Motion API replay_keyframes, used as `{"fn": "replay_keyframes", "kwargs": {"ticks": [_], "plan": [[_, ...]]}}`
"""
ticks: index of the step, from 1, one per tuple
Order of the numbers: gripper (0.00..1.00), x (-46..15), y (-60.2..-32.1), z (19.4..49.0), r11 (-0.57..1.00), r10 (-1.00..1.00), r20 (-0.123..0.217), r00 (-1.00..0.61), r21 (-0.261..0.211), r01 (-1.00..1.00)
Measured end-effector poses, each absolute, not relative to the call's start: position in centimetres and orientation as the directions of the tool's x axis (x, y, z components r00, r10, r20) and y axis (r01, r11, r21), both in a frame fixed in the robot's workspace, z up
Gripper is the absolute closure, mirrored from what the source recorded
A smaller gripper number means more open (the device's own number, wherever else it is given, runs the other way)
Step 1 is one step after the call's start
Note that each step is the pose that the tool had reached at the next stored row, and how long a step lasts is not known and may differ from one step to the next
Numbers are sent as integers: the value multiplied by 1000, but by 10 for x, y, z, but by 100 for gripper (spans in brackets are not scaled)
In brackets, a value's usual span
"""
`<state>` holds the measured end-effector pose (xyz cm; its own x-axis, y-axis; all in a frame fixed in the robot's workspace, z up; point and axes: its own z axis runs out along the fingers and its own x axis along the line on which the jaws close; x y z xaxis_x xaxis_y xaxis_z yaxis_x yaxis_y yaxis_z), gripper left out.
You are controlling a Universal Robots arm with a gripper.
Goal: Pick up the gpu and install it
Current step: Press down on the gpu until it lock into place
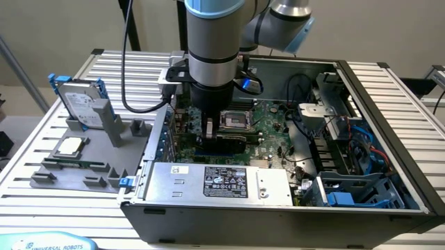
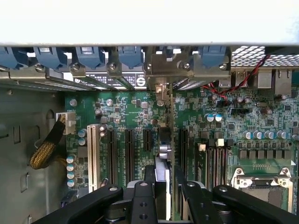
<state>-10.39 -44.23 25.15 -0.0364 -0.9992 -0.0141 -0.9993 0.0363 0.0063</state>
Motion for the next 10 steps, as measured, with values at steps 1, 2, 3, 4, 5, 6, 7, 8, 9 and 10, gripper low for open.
{"fn": "replay_keyframes", "kwargs": {"ticks": [1, 2, 3, 4, 5, 6, 7, 8, 9, 10], "plan": [[73, -104, -442, 251, 36, -999, -14, -36, 6, -999], [73, -104, -442, 251, 36, -999, -14, -36, 6, -999], [73, -104, -442, 251, 36, -999, -14, -36, 6, -999], [73, -104, -442, 251, 36, -999, -14, -36, 6, -999], [73, -104, -442, 251, 36, -999, -14, -36, 6, -999], [73, -104, -442, 251, 36, -999, -14, -36, 6, -999], [73, -104, -442, 251, 36, -999, -14, -36, 6, -999], [73, -104, -442, 251, 36, -999, -14, -36, 6, -999], [73, -104, -442, 251, 36, -999, -14, -36, 6, -999], [73, -104, -442, 250, 36, -999, -14, -36, 6, -999]]}}
